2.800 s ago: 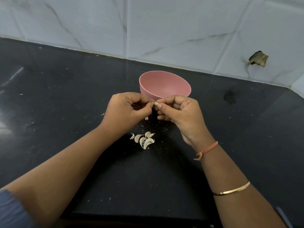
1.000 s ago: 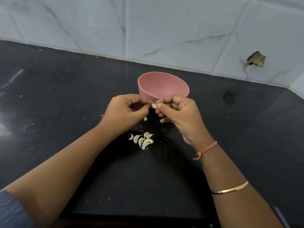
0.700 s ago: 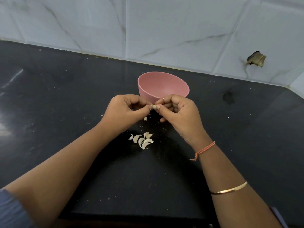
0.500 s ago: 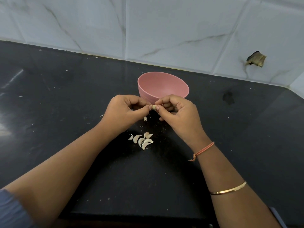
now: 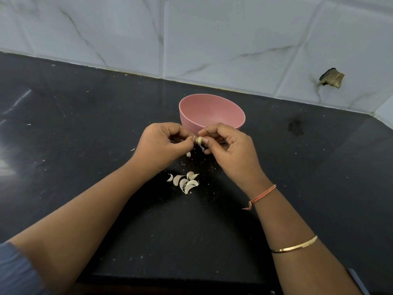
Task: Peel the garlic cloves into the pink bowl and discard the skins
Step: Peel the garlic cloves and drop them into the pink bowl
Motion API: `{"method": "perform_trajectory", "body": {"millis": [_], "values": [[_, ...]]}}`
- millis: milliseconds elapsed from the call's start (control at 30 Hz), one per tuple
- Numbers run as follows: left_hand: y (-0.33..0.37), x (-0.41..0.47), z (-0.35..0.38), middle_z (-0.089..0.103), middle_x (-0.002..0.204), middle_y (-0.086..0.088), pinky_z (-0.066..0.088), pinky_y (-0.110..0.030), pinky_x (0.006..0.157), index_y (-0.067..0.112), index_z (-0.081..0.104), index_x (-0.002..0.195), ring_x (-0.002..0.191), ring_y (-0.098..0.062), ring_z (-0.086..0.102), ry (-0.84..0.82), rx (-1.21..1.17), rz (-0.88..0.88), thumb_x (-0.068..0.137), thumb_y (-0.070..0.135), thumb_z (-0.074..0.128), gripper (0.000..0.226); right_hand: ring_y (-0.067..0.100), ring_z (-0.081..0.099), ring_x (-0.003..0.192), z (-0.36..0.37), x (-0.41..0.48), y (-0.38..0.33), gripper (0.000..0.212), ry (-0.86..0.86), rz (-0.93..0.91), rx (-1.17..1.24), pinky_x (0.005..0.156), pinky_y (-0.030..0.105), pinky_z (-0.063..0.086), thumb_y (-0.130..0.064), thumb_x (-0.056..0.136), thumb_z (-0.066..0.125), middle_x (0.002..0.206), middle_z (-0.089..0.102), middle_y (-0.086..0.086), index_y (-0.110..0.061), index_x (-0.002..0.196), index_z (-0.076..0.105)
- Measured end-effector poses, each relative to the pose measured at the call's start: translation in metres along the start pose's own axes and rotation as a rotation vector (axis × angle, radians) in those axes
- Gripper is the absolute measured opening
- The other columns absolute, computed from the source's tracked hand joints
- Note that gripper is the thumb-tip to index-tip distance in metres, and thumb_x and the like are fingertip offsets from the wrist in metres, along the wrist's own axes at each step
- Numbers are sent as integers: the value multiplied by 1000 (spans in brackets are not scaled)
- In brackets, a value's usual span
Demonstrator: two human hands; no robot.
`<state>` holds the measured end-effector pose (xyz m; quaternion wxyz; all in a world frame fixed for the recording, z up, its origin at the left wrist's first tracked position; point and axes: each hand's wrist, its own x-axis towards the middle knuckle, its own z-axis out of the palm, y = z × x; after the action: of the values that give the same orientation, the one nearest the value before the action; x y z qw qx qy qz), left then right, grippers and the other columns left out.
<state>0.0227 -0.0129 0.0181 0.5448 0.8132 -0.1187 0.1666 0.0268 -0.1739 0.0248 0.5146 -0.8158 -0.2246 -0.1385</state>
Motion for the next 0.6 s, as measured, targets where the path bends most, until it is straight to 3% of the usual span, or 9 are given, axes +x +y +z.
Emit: {"method": "perform_trajectory", "body": {"millis": [100,233,400,600], "values": [[0,0,0,67,61,19,44,-6,56,23,71,72,57,4,60,11,-7,-2,78,14,71,11,6,67,81,0,-1,-1,18,18,6,17,74,22,57,0,85,61,87,68,-6,-11,97,70],[1,0,-1,68,63,16,47,-7,59,23,71,74,61,3,62,15,-15,7,78,9,70,15,8,65,78,0,-2,-4,21,1,16,42,71,17,54,-4,80,69,88,68,1,-8,100,69],[3,-1,0,68,65,12,45,-6,59,22,72,75,60,3,61,-11,13,11,79,9,69,14,13,64,75,1,-2,-2,18,-9,-3,-33,69,18,55,-4,80,69,87,66,5,-10,97,68],[-1,2,0,69,70,8,50,-12,61,17,72,77,68,-8,64,66,129,5,80,12,69,6,12,62,72,2,-2,-2,23,-25,8,-12,67,16,53,1,80,64,88,66,5,-13,97,69]]}}
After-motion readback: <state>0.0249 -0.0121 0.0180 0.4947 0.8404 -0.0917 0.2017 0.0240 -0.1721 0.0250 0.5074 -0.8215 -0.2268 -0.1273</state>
